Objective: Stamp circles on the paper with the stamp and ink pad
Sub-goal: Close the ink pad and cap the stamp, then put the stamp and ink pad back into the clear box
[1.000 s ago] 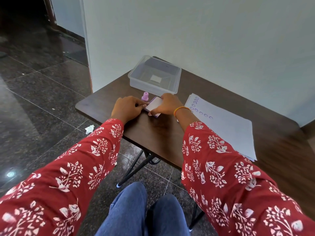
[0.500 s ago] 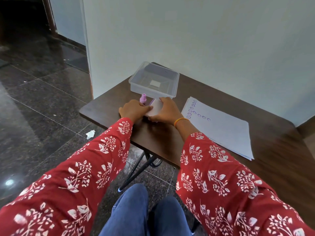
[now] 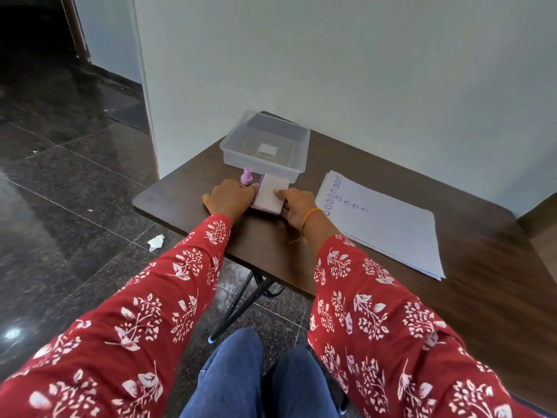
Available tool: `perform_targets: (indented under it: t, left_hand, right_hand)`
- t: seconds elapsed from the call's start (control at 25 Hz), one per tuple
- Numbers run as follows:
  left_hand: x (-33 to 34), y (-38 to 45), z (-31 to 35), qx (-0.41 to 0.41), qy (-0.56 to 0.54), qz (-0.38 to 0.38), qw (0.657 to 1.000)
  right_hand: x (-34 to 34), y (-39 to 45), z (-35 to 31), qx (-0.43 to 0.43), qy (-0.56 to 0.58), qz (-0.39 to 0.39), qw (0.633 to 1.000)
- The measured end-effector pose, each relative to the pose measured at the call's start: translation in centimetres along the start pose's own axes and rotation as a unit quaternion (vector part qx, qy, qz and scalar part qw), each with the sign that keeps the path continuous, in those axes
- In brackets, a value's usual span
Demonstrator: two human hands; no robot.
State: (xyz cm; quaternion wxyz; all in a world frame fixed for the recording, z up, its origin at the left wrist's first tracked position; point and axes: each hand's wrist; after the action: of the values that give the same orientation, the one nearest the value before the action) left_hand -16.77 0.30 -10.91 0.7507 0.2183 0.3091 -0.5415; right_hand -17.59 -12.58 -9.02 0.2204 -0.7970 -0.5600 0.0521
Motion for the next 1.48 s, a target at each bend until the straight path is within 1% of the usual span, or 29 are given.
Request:
perform_targets:
  t: [0.08, 0.2, 0.24, 0.32, 0.44, 0.48, 0.6, 0.68, 0.8, 0.88, 1.04, 1.16, 1.24, 1.28, 1.4, 1.48]
  left_hand:
    - [0.2, -0.2, 0.0, -0.001, -0.029, 0.045, 0.999]
    - [0.6, -0.2, -0.2, 0.035, -0.069, 0.133, 0.988]
    - [0.7, 0.1, -0.3, 0.039, -0.09, 0.142, 0.985]
    - [0.8, 0.6, 0.0, 0.052, -0.088, 0.126, 0.987]
    - [1.2, 0.9, 0.0, 0.096, 0.005, 0.112, 0.989]
    - [1.4, 0.8, -0.2, 0.1, 0.013, 0.112, 0.989]
    - [0.9, 0.3, -0.1, 0.097, -0.002, 0.095, 0.991]
    - [0.6, -0.3, 0.0, 0.091, -0.026, 0.08, 0.992]
    - [-0.7, -1.6, 0.4, 0.083, -0.143, 0.059, 0.984]
    - [-1.5, -2.0, 0.8, 0.122, -0.193, 0.043, 0.973]
    - [-3.0, -0.8, 3.5, 0.174, -0.221, 0.028, 0.959]
    - [-3.0, 2.6, 6.1, 0.206, -0.177, 0.024, 0.962]
    - [-3.3, 5.3, 7.8, 0.193, -0.145, 0.036, 0.97]
    - [-3.2, 6.6, 8.3, 0.183, -0.131, 0.029, 0.974]
    - [-3.4, 9.1, 9.4, 0.148, -0.101, -0.026, 0.983]
    - [-3.6, 10.4, 9.7, 0.12, -0.081, -0.048, 0.988]
  right_hand:
    - [-0.1, 0.5, -0.3, 0.021, 0.001, 0.007, 1.0]
    - [-0.2, 1.1, -0.3, 0.033, 0.0, 0.011, 0.999]
    - [-0.2, 1.2, -0.4, 0.035, -0.001, 0.014, 0.999]
    - [-0.1, 1.5, -0.4, 0.034, -0.001, 0.022, 0.999]
    - [0.0, 1.5, -0.2, 0.027, -0.005, 0.025, 0.999]
    - [0.0, 1.4, 0.0, 0.023, -0.006, 0.024, 0.999]
    - [-0.1, 0.3, 0.2, 0.009, 0.014, 0.021, 1.0]
    - [-0.8, -0.5, 0.1, 0.0, 0.026, 0.032, 0.999]
    - [-1.6, -1.6, 0.1, -0.014, 0.038, 0.049, 0.998]
    - [-2.1, -1.7, -0.9, -0.027, 0.043, 0.057, 0.997]
    - [-2.2, 0.2, -5.0, -0.048, 0.046, 0.046, 0.997]
    - [-1.3, 3.4, -7.6, -0.047, 0.038, 0.038, 0.997]
    - [-0.4, 5.8, -9.1, -0.04, 0.017, 0.041, 0.998]
    - [0.0, 6.8, -9.8, -0.029, -0.002, 0.046, 0.999]
    - [0.8, 9.4, -11.8, 0.003, -0.046, 0.068, 0.997]
    - [1.9, 10.5, -12.7, 0.025, -0.079, 0.072, 0.994]
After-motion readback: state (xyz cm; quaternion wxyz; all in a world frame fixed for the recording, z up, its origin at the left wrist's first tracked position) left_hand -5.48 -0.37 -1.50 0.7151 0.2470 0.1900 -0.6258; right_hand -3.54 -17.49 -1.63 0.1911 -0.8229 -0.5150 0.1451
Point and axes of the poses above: each hand's wrist, its own y-axis towards the middle knuckle, its own x-axis out of the palm, z = x × y, and after that the axes turned 4 degrees about z, right-handed
